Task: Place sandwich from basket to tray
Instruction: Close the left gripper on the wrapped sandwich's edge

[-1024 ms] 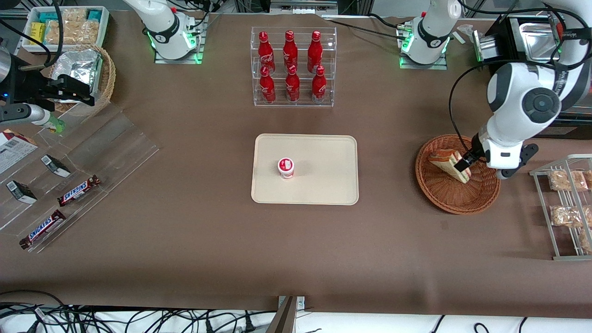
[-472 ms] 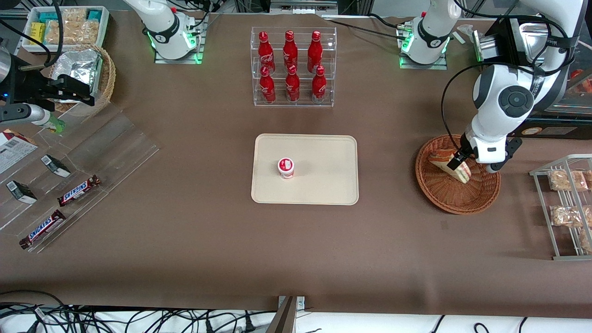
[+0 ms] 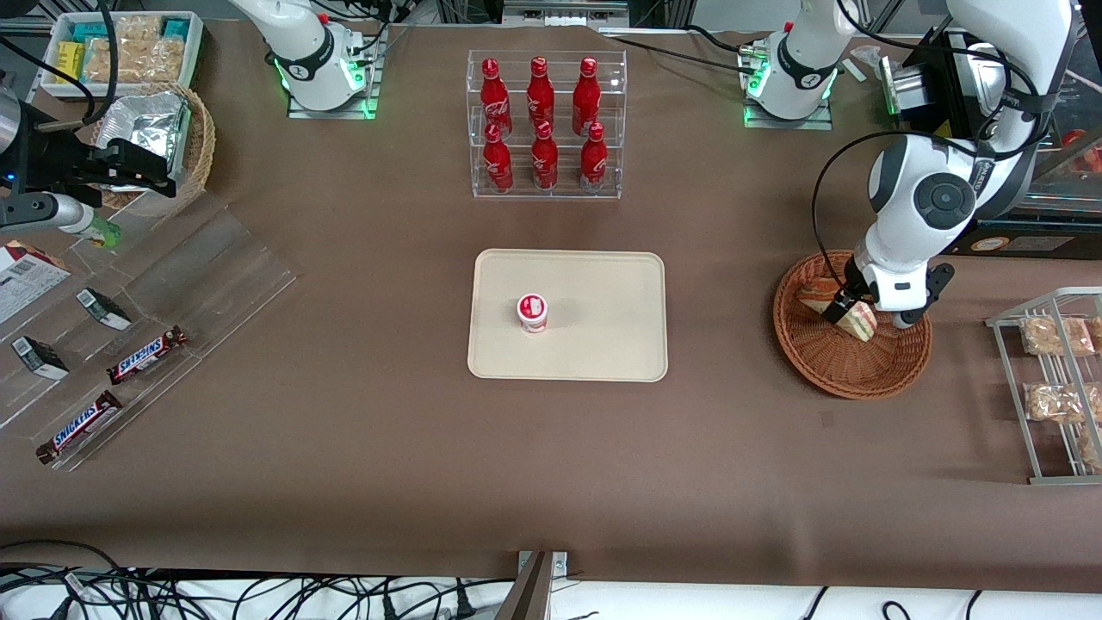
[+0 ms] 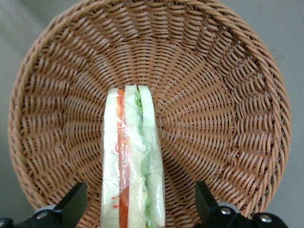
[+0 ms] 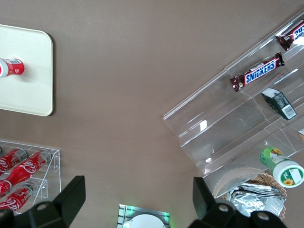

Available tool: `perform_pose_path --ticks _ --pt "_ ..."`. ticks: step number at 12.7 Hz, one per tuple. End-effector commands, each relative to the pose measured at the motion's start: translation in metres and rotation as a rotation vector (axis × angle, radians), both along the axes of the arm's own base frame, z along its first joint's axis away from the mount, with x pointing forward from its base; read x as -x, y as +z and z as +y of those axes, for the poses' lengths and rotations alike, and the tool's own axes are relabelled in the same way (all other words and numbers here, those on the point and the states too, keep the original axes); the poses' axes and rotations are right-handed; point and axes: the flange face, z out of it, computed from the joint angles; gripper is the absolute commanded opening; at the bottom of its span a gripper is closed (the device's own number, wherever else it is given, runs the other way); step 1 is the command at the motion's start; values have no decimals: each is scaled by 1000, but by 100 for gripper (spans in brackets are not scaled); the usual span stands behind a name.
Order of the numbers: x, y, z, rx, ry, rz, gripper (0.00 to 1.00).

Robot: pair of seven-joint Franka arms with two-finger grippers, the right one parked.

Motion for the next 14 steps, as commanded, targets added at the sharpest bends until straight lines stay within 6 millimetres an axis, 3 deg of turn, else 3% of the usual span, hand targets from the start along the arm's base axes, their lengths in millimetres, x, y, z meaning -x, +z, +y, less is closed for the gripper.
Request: perform_pose_path --ticks 1,2,4,7,11,14 --pt "0 -8 5 -36 -5 -10 100" --pt "0 -8 5 -46 -10 -12 72" --pt "2 -13 5 -47 -9 -1 34" --pt "3 -16 5 -46 -9 5 0" --pt "2 -13 5 -54 -24 9 0" --pt "-9 21 6 -92 -69 38 0"
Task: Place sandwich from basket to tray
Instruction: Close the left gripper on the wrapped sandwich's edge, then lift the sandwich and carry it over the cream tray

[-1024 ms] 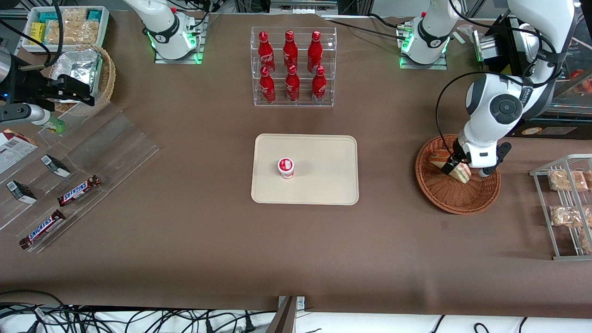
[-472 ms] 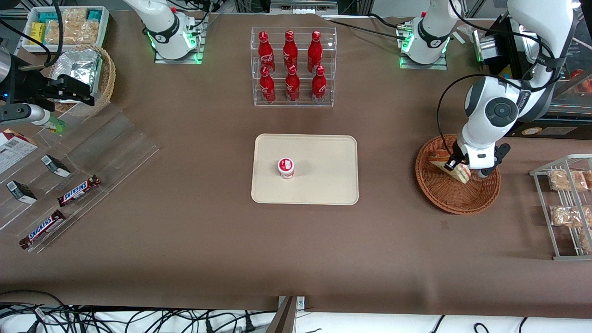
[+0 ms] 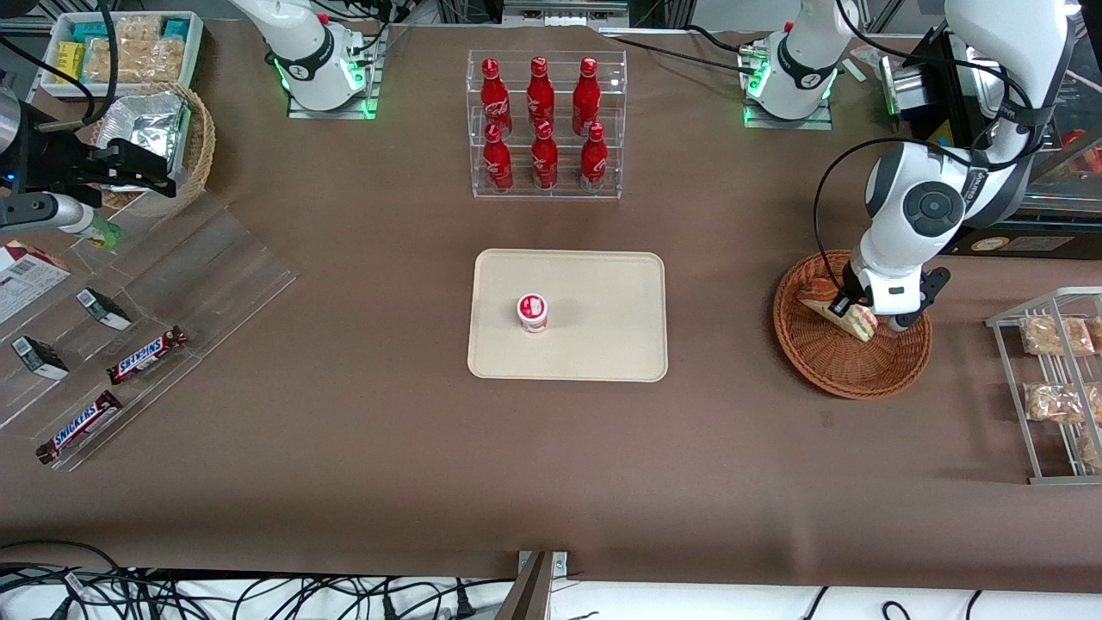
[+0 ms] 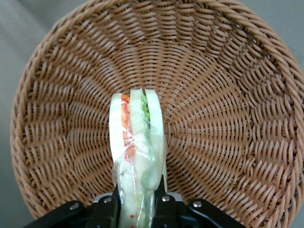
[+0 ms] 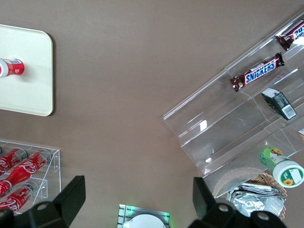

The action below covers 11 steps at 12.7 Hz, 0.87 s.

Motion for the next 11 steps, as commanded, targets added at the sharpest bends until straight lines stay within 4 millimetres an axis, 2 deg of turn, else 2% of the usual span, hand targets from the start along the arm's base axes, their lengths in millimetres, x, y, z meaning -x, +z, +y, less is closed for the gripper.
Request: perform_pose_path --ticks 1,4,7,9,11 --pt "-16 45 0 -58 -61 34 0" --pt "-40 92 -25 -39 -139 84 0" --pt "-54 138 -45 31 -255 139 0" --pt "-57 155 -82 93 -397 139 0" --pt "-51 164 -132 130 -543 130 0"
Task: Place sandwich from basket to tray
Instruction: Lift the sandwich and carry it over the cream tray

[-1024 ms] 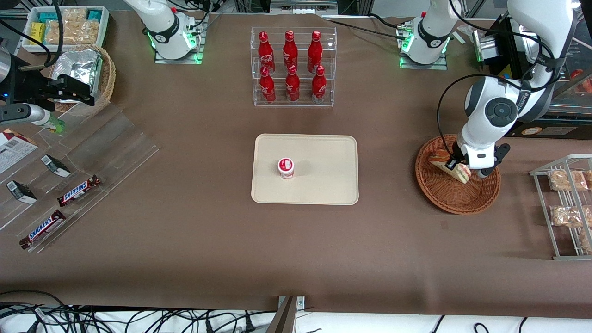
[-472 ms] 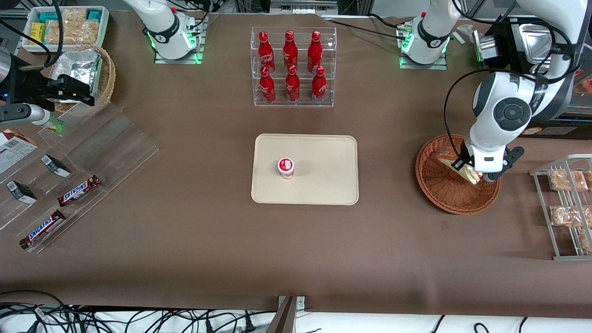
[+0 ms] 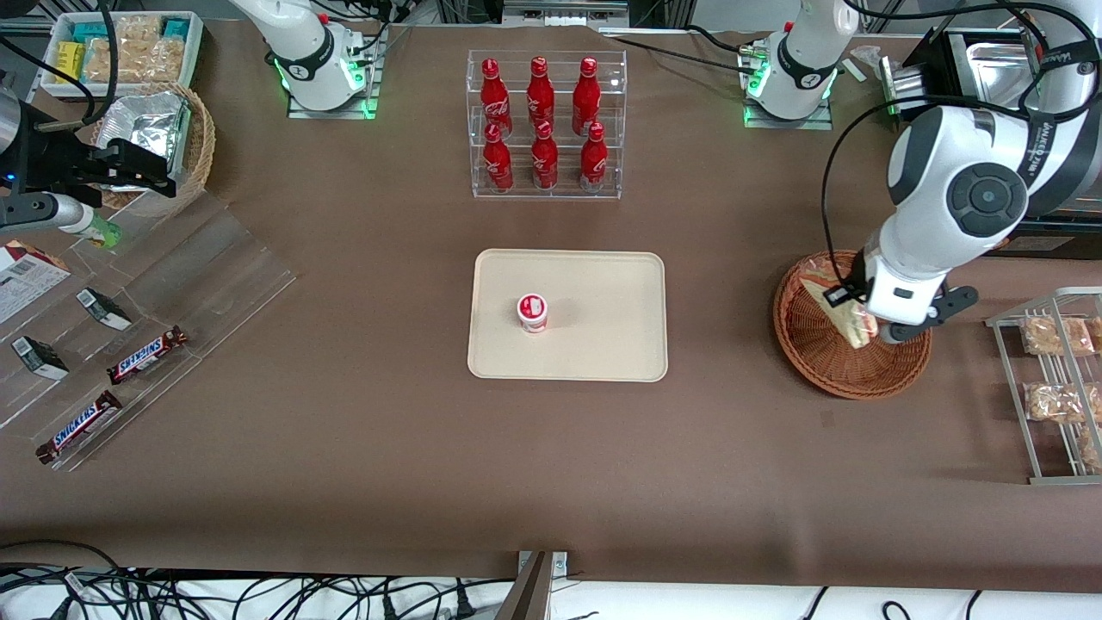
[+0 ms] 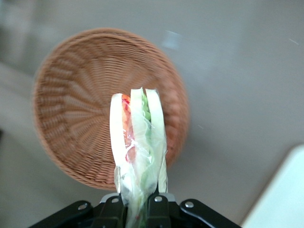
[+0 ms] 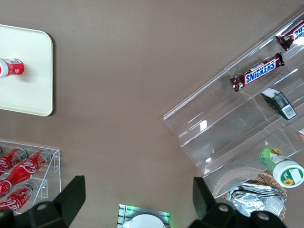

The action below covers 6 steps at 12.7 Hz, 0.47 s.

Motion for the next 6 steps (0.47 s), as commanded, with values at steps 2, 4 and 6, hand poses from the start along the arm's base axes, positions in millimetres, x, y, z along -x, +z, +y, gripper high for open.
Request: perform_pose_path --ticks 2,4,6 --pt "9 24 -76 75 -191 -4 0" --pt "14 28 -103 104 -229 -5 0" --pt "24 31 -131 118 -288 -7 0"
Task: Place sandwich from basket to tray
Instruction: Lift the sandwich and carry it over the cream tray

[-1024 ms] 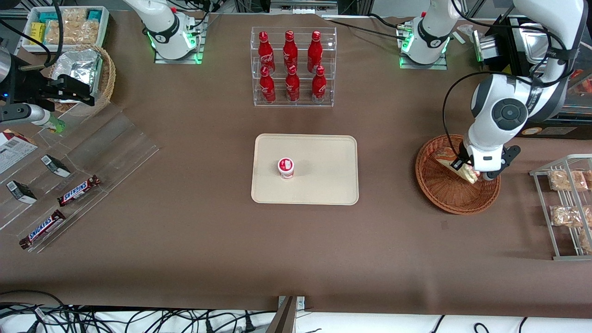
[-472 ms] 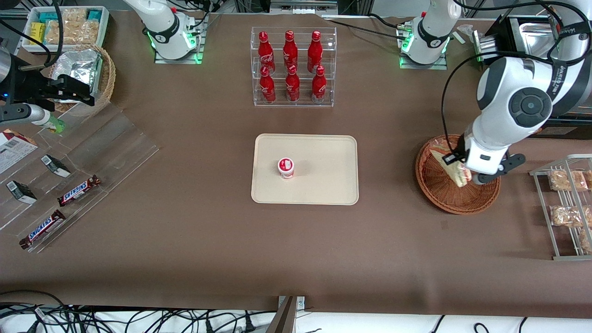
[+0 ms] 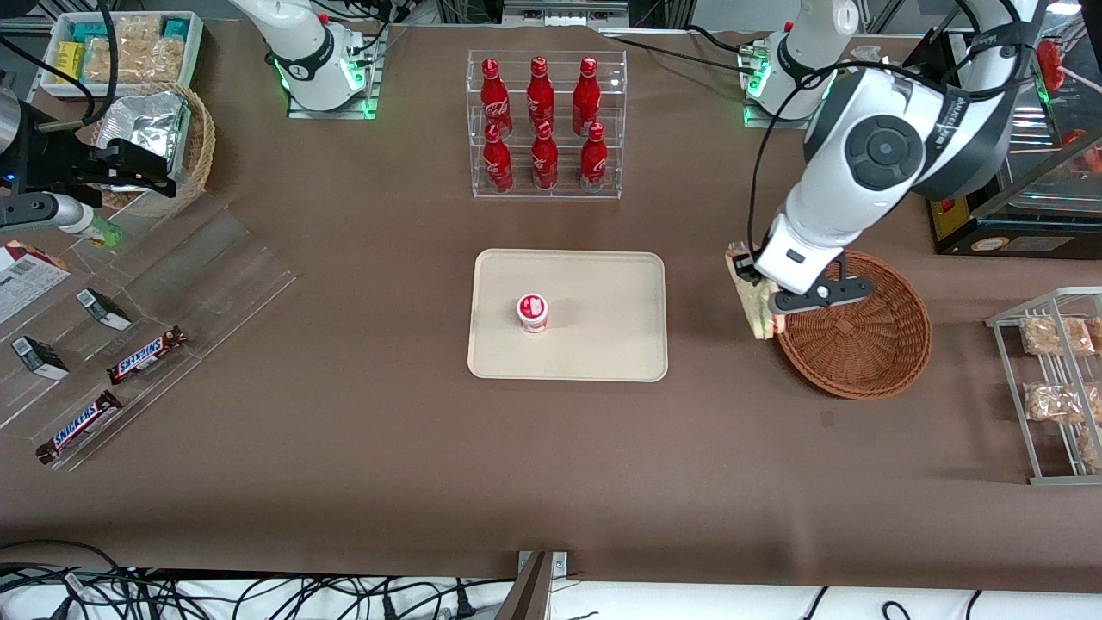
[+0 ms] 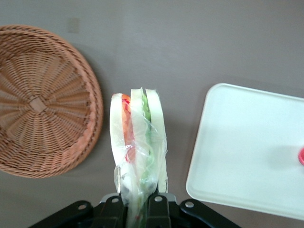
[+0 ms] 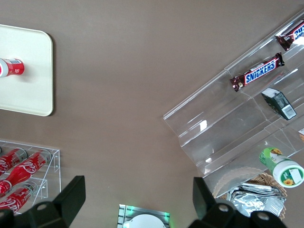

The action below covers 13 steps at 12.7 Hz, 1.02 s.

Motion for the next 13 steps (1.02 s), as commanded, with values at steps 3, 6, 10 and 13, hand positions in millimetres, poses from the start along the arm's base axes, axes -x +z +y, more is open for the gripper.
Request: perform_pose_path --ticks 3,6,10,13 --pt "3 21 -68 93 -178 -8 0" --pt "8 14 -115 141 -270 -29 0" --pt "7 -24 -134 151 -292 -27 0" --pt "7 -76 -154 93 -243 -41 0"
